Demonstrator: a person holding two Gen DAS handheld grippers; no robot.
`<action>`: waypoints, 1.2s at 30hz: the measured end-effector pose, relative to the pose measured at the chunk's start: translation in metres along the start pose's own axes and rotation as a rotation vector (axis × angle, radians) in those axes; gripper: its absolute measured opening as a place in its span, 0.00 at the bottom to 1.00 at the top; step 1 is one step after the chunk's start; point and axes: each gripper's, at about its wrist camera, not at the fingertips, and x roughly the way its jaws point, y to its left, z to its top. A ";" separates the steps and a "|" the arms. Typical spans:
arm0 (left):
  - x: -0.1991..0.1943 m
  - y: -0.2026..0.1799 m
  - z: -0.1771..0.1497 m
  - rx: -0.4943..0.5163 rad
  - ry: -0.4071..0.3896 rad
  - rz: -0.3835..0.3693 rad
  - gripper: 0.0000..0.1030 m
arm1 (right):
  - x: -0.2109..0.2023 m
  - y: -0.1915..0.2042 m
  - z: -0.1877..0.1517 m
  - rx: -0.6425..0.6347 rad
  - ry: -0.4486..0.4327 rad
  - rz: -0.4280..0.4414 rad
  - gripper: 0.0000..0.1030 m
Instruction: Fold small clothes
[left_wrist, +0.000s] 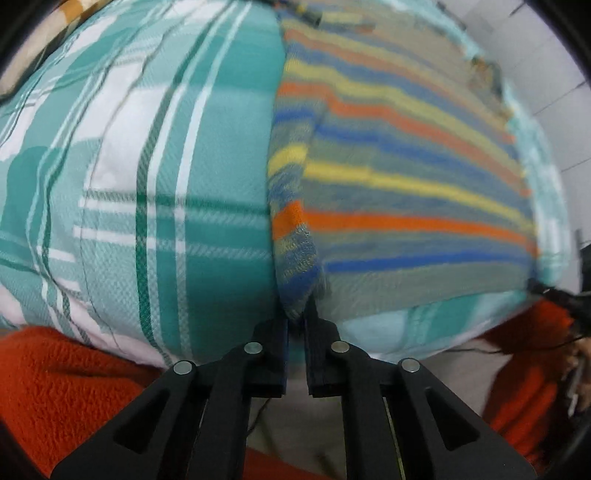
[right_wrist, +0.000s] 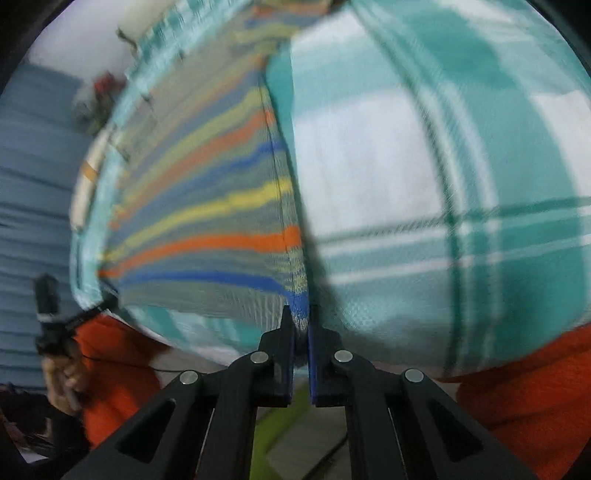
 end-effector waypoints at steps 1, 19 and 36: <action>-0.003 0.004 -0.002 -0.013 -0.002 -0.001 0.14 | 0.003 0.000 0.000 0.007 0.000 -0.006 0.07; -0.004 0.006 0.107 -0.036 -0.207 0.045 0.61 | -0.023 0.011 0.121 -0.100 -0.261 0.051 0.30; -0.049 0.058 0.041 -0.136 -0.262 -0.039 0.65 | -0.018 0.015 0.099 -0.121 -0.232 -0.097 0.28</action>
